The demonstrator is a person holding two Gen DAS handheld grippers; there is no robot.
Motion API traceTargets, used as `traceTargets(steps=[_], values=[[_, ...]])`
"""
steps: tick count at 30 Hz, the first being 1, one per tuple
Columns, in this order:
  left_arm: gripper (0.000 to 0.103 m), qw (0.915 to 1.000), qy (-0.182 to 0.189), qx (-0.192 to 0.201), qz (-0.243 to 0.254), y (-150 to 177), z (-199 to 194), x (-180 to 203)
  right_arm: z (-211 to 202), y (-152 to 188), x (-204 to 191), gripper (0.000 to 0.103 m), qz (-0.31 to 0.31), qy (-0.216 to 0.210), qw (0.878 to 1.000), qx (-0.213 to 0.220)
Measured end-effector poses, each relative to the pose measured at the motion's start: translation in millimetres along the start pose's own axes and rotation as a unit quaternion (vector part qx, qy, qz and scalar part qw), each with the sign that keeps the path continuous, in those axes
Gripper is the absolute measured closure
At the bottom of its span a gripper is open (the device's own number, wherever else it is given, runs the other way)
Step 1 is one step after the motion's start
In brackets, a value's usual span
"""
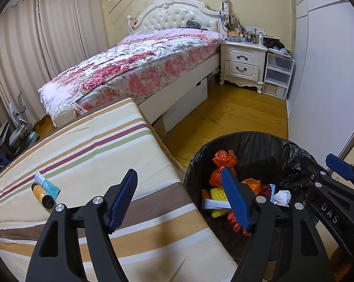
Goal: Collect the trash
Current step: 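Move both tools back over the bottle and tube on the bed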
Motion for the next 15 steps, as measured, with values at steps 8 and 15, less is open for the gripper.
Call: traceTargets(steps=[8,15], values=[[0.031,0.9993,-0.023,-0.008,-0.028,18,-10,-38,-9,13,-40,0.048,-0.026,-0.032,0.999,-0.008],[0.031,0.9964,-0.055,-0.023,-0.060,44,-18,-85,-16,29,-94,0.048,-0.070,-0.070,0.995,-0.019]])
Point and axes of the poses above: each gripper's, at about its wrist camera, not at the fingertips, and z roughly the way its jaws point, x to its right, y to its underside, the point moved 9 cm from there along z, roughly the way its jaws point, and after that the axes turned 3 degrees about -x, right-handed, at the moved point
